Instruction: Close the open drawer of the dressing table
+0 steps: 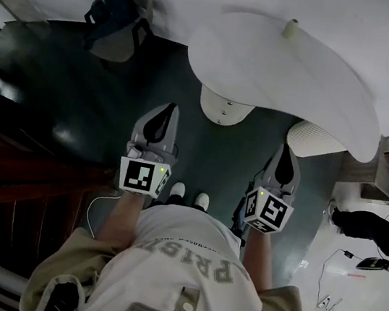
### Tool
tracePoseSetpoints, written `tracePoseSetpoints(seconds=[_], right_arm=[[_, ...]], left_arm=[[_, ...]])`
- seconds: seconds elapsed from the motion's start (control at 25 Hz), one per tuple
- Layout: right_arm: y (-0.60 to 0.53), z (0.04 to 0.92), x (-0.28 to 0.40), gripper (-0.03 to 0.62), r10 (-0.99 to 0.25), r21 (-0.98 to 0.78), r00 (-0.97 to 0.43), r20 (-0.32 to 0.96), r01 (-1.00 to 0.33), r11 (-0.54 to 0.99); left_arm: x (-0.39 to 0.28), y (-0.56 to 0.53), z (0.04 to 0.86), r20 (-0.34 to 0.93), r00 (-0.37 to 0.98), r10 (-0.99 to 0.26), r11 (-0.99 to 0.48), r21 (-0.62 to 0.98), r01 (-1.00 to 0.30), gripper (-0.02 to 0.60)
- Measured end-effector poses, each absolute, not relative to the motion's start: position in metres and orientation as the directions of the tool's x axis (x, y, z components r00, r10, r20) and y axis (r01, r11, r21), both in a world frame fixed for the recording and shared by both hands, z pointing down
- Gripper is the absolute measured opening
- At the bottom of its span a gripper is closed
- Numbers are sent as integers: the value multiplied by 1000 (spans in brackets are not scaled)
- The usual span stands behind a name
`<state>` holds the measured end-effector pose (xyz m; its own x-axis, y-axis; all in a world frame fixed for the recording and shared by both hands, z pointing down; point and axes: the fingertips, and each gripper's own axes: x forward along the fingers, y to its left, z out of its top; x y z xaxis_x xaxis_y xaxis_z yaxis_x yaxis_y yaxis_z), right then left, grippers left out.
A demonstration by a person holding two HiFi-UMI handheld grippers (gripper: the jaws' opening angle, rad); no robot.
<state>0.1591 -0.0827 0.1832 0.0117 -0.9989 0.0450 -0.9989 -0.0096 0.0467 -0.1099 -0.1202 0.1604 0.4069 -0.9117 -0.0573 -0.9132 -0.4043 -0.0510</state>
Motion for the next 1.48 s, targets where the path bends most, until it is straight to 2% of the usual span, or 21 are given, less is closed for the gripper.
tracePoseSetpoints(seconds=[0.64,1.48], right_arm=[[-89,170,162,0,-1000,127,19,6,-992,-18],[-94,162,161,0,-1000,121,-6,-11,-993,5]], left_arm=[[-95,-128,150,-94,429,-899,-426,-52,-903,8],[-92,-127,147,-85,421,-903,-418,-52,-907,8]])
